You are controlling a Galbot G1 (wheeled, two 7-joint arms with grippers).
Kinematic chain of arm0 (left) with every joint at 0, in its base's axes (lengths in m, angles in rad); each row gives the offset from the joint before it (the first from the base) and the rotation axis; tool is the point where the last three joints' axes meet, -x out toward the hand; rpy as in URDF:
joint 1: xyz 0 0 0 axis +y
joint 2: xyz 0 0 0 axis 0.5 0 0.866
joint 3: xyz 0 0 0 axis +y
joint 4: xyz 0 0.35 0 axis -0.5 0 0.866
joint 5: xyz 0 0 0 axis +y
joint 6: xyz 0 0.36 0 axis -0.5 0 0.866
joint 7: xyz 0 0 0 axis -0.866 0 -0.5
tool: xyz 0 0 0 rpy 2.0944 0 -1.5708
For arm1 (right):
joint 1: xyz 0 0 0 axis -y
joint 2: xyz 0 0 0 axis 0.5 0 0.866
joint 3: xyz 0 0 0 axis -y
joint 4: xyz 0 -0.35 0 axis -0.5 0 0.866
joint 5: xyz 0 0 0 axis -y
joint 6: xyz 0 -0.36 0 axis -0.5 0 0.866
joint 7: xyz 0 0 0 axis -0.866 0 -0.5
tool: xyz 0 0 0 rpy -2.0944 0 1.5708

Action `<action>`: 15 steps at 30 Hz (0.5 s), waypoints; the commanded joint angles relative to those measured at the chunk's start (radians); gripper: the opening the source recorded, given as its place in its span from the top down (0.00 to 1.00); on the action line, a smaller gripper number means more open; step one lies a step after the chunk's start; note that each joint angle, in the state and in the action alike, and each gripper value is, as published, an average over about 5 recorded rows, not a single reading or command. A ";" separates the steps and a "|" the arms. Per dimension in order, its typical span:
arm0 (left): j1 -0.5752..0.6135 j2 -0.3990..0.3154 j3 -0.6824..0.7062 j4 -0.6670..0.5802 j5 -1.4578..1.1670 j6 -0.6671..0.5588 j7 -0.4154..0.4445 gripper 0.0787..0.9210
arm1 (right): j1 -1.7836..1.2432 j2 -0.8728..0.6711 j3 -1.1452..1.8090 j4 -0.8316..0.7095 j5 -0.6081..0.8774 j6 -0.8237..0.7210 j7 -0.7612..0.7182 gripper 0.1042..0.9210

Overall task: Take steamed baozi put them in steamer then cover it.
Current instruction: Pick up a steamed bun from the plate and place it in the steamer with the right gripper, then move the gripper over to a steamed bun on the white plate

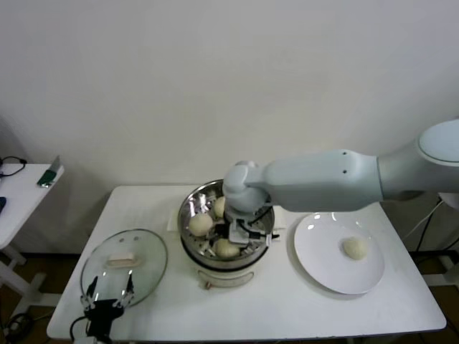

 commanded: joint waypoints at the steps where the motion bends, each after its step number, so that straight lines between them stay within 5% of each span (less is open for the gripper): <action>1: -0.001 0.000 -0.001 0.001 -0.001 0.000 0.000 0.12 | 0.141 -0.097 0.009 -0.017 0.219 0.028 -0.103 0.12; 8: 0.000 0.001 0.002 0.000 0.004 -0.001 0.000 0.12 | 0.356 -0.221 -0.076 -0.137 0.467 0.065 -0.238 0.12; 15: -0.003 0.005 0.005 0.001 0.002 -0.001 0.000 0.12 | 0.450 -0.448 -0.322 -0.223 0.514 -0.080 -0.245 0.12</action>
